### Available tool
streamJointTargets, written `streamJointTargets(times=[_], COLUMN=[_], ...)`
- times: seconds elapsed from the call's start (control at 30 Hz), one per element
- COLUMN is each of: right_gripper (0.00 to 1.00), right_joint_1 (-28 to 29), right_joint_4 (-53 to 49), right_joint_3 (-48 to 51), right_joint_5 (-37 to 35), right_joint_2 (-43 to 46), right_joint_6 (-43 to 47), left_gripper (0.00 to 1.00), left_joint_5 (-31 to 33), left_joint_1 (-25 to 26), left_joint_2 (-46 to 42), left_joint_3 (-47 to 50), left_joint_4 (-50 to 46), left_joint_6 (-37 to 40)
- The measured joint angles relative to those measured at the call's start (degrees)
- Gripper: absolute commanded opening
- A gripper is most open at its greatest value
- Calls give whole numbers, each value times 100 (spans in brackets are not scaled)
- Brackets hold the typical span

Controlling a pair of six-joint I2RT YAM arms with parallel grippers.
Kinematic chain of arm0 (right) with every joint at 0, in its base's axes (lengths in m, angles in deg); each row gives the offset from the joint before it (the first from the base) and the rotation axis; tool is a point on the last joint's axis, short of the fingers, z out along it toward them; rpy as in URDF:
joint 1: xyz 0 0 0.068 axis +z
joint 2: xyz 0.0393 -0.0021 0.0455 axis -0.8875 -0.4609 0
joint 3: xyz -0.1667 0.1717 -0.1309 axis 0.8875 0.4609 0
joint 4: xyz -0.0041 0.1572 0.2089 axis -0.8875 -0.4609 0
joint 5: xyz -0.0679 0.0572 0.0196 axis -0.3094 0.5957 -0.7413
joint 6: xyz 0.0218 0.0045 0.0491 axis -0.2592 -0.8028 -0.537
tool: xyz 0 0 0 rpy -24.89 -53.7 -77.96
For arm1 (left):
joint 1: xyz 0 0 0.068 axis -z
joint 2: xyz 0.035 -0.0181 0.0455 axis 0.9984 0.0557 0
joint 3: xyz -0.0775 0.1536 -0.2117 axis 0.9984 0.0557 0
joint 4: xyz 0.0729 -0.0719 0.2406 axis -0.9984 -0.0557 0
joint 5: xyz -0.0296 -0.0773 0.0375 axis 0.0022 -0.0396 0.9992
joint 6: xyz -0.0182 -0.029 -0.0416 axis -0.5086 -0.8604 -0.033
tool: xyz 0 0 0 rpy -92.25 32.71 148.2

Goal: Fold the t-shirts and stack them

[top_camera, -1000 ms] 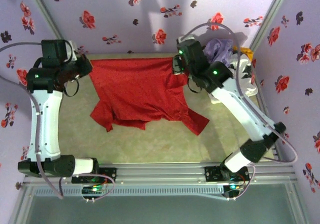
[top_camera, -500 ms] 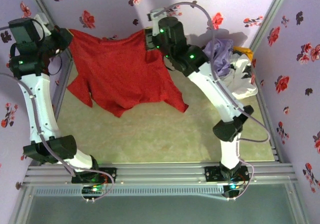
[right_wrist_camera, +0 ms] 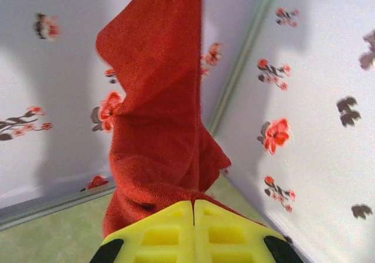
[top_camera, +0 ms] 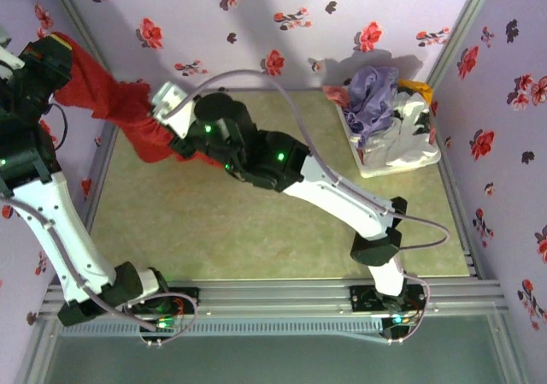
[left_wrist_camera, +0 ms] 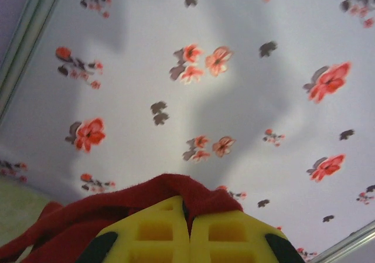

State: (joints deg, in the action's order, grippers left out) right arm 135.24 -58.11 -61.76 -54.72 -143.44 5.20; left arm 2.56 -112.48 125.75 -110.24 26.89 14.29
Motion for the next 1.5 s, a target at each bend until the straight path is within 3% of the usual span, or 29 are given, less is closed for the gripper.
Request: streamJointTargets(times=[0.17,0.3,0.4,0.47,0.63,0.77,0.8,0.87,0.9,0.93,1.07,1.2,1.5], right_gripper=[0,0,0,0,0,0,7,50,67,77,83,84,86], right_joint_1=[457,413,140,-249,-1394,-2072,-2179,-2369,-2413,-2446,-2514,-2597,-2632], right_joint_4=[17,-44,-138,-164,-2,17,-37,-374,-531,-632,-874,-1032,-1154], right_joint_3=[0,2,328,1069,3871,6033,6391,6966,7064,7117,7119,7079,7108], right_joint_5=[-354,-850,-1141,-1318,-1547,-1519,-1517,-1578,-1633,-1692,-1915,-1943,-785], right_joint_2=[243,623,1102,1628,2833,3101,3097,3086,3091,3123,3532,3952,3681], right_joint_6=[302,166,-258,-745,-2031,-3143,-3355,-3801,-3945,-4065,-4273,-4310,-4846], left_gripper=[0,0,0,0,0,0,0,52,60,64,74,74,76], left_joint_5=[-114,-339,-269,-203,-26,210,227,162,107,42,-96,-37,542], left_joint_1=[-463,-275,675,1451,2861,3748,3932,4341,4507,4686,5180,5335,4631], left_joint_2=[361,911,1777,2393,3825,5176,5519,6483,6948,7449,8413,7949,4594], left_joint_3=[-984,-1462,-2240,-2570,-2538,-2529,-2597,-3014,-3283,-3574,-3766,-2835,-20], left_joint_4=[39,428,315,210,-4,-52,-57,0,72,166,334,468,55], left_joint_6=[-507,-1300,-1346,-1198,-881,-649,-632,-688,-765,-881,-1237,-1187,-210])
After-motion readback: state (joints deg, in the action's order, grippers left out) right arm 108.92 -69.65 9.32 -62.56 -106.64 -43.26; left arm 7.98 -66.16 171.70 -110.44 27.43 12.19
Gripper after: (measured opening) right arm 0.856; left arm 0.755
